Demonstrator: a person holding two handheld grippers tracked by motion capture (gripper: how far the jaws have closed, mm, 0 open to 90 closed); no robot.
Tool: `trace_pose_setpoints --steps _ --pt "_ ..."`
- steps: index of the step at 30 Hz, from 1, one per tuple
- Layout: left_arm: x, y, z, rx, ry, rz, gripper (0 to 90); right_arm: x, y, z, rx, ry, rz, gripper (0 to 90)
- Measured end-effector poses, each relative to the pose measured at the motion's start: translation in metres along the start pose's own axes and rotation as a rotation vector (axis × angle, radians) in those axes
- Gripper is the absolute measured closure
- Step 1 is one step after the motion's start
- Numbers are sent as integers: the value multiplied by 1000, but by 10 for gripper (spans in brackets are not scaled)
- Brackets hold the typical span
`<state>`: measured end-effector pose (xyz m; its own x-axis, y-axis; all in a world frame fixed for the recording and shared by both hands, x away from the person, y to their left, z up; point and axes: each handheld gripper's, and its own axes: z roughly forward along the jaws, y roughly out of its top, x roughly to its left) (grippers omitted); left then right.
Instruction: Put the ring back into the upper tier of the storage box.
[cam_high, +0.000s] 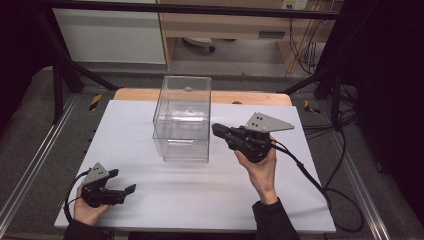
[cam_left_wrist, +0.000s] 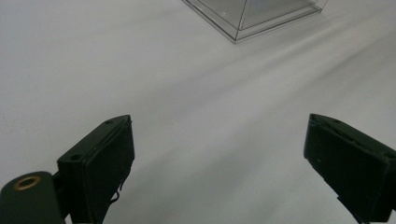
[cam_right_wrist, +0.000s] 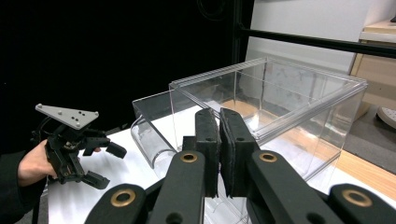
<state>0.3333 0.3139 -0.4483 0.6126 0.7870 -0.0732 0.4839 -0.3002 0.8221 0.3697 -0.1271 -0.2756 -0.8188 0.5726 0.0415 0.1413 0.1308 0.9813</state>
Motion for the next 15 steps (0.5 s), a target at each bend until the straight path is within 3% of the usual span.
trace_pose_setpoints --steps 15 --pt "0 0 0 -1 0 0 81 7 7 24 25 26 -4 872"
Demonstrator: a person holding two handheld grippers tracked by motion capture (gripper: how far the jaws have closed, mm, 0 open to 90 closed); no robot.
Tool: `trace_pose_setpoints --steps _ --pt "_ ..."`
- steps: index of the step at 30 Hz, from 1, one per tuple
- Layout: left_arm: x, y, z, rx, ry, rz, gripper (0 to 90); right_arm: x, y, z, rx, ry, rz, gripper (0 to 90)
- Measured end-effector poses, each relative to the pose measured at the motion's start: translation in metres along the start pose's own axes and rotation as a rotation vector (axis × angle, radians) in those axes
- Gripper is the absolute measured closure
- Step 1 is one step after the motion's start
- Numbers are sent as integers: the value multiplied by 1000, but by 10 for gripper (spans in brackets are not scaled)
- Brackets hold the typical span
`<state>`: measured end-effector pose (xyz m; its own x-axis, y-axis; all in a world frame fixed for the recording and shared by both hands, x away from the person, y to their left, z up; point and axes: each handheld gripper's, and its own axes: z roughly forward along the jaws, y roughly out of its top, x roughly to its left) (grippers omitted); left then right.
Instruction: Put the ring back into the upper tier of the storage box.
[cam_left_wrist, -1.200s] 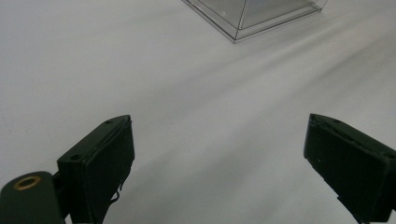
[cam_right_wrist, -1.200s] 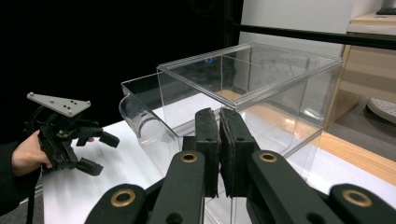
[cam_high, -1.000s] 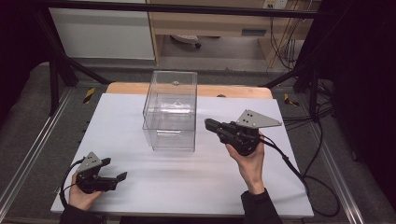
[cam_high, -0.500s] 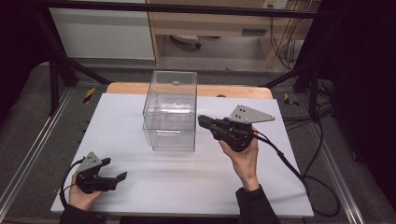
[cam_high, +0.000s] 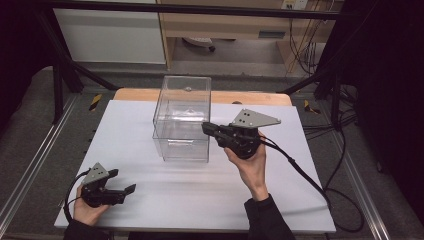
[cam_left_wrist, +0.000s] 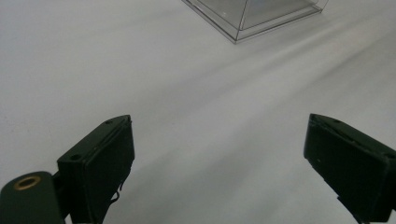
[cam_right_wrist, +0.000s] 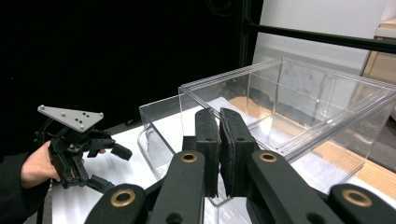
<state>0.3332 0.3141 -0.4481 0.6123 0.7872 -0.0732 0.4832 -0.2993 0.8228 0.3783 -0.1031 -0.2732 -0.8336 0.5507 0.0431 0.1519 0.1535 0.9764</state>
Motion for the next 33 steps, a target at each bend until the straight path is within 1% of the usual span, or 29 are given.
trace_pose_setpoints --steps 4,9,19,33 --pt "0 0 0 0 1 0 81 -1 -1 5 10 4 8 872" --pt "0 0 0 0 0 -1 81 0 -1 11 24 7 7 872" --pt "0 0 0 -1 0 0 81 0 -5 29 64 20 11 872" --pt "0 0 0 -1 1 1 81 -1 -13 42 115 31 24 872"
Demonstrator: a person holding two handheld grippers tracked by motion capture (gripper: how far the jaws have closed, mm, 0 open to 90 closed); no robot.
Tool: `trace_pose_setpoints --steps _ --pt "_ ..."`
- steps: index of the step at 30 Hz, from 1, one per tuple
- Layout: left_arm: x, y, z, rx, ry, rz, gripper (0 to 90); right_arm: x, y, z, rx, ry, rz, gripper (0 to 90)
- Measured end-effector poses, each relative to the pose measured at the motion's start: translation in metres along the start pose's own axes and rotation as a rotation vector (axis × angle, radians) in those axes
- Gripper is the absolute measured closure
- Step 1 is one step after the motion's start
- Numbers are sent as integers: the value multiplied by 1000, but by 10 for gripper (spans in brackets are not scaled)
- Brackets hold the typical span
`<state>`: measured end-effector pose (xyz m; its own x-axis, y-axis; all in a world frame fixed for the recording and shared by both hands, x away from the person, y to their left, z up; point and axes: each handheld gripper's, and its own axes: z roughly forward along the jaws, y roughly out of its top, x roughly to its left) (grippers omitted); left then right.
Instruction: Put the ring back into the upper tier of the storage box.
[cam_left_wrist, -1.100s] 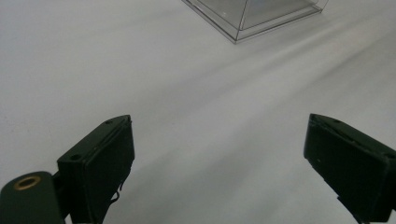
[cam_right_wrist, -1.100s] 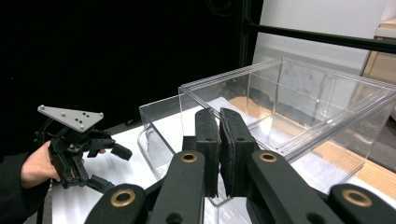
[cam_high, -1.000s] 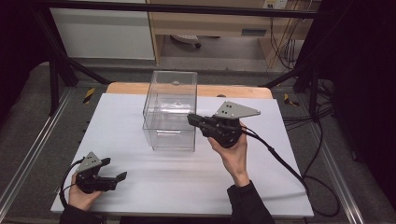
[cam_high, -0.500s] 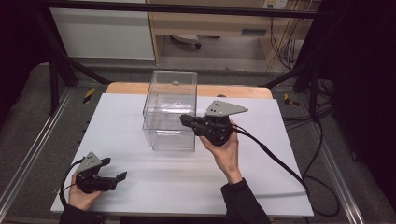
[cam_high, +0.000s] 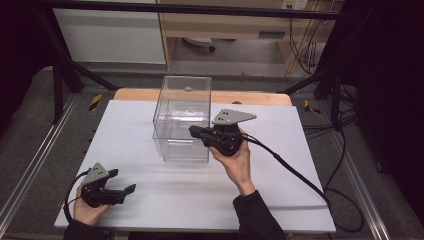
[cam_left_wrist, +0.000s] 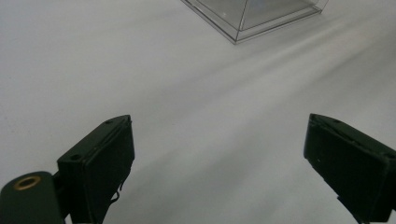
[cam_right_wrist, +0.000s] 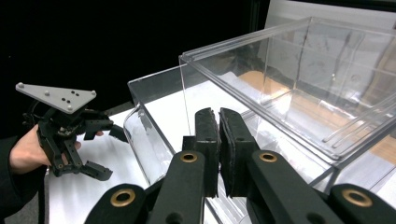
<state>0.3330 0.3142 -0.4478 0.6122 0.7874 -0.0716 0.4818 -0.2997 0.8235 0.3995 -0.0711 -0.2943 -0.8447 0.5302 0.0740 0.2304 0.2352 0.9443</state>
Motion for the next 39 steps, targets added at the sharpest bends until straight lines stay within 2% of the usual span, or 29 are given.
trace_pose_setpoints --steps 8,16,25,33,34,36,39 --pt "0 0 0 0 0 -1 81 -1 -2 2 19 -2 2 869" --pt "0 0 0 -2 0 -1 81 -4 -2 4 46 -35 13 856" --pt "0 0 0 -1 -1 -1 82 -4 3 -5 11 -39 12 809" --pt "0 0 0 -1 -1 -1 81 -3 9 -18 -11 -51 3 695" --pt "0 0 0 -1 0 -1 81 -3 10 -21 -9 -58 0 647" --pt "0 0 0 -2 0 -1 81 -3 10 -23 -11 -58 0 627" --pt "0 0 0 -1 0 0 81 -4 10 -28 -3 -63 8 539"
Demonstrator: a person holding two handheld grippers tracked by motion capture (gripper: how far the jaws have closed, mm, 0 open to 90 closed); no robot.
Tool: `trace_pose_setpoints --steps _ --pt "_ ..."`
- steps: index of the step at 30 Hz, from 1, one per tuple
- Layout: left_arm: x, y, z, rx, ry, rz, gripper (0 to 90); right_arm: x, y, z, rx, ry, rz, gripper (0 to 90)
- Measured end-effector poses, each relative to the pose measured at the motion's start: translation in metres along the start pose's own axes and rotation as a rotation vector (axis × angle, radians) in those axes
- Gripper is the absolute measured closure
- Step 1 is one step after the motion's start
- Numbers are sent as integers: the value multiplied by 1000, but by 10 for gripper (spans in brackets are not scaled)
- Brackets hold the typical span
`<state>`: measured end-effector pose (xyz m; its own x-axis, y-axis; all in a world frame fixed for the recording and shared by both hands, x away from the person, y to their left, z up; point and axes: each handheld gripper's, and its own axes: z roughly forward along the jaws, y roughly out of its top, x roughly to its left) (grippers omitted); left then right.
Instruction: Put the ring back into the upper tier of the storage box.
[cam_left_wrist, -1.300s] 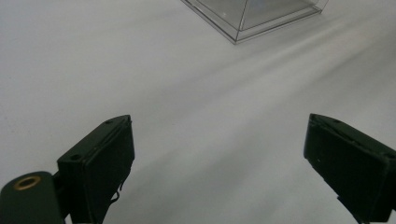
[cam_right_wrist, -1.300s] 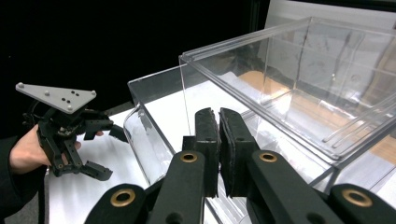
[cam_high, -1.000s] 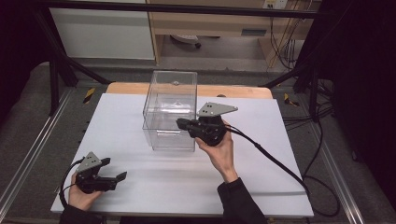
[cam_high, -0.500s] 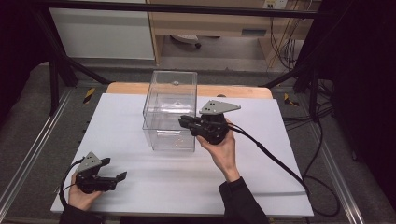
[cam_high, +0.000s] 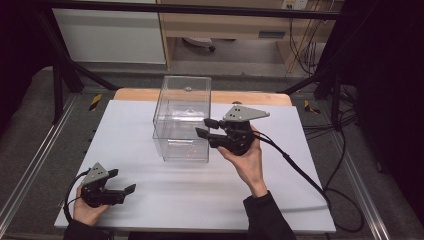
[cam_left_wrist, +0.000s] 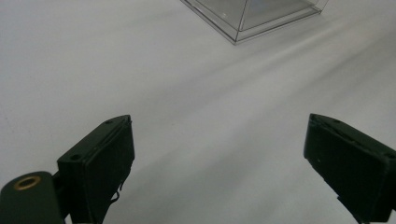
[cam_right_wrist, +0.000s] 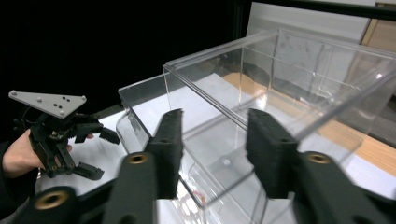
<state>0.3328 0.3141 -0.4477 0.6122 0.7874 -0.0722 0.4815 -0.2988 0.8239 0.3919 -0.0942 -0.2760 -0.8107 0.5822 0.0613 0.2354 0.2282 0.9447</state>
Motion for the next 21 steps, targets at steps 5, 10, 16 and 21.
trace_pose_setpoints --steps 5,10,16,21 --pt "0 0 0 0 0 0 81 -6 -4 -10 -3 -20 24 452" --pt "0 0 0 1 0 0 81 -12 -10 -22 -2 -29 45 343" --pt "0 0 0 2 0 1 81 -19 -20 -34 -3 -52 66 193" --pt "0 0 0 3 0 1 80 -24 -32 -39 23 -74 78 125"
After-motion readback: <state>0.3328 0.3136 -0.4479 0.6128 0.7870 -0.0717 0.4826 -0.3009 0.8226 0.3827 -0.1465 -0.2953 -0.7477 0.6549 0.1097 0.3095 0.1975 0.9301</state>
